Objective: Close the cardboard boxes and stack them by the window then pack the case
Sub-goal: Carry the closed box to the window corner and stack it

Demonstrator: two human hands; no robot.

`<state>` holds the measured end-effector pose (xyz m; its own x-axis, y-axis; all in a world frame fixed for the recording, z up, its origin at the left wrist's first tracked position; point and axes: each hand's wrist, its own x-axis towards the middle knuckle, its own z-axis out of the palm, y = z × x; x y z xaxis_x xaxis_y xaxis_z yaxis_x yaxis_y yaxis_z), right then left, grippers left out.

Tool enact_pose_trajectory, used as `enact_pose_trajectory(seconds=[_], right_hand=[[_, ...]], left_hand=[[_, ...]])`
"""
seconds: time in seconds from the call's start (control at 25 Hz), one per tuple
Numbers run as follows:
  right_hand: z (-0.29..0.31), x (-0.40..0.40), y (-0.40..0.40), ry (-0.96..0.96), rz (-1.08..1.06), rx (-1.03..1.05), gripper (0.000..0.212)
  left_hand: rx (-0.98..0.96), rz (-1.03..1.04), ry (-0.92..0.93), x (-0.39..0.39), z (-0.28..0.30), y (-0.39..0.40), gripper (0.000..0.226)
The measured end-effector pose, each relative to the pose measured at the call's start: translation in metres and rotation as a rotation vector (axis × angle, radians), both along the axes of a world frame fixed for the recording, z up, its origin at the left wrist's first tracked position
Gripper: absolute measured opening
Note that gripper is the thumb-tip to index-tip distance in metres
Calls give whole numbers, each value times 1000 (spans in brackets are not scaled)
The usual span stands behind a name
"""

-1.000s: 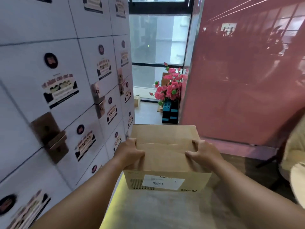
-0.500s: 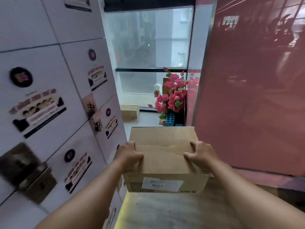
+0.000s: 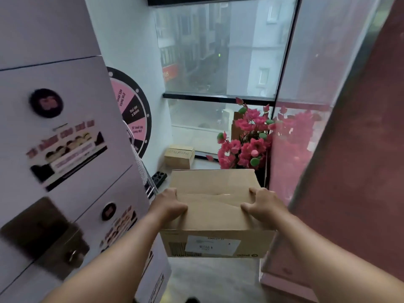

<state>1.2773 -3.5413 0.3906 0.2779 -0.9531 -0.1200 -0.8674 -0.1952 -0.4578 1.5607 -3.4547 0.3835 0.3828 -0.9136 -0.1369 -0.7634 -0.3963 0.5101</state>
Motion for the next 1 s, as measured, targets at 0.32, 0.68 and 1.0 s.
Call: enact_pose_trajectory(seconds=[0.32, 0.68, 1.0], right_hand=[[10, 94, -243, -9, -19, 45, 65], [-21, 190, -508, -91, 29, 5, 53], [-32, 276, -704, -81, 115, 57, 54]], left_hand=[[-21, -7, 18, 95, 2, -238, 25], [69, 86, -33, 178, 2, -490, 21], [108, 190, 30, 257, -7, -659, 29]])
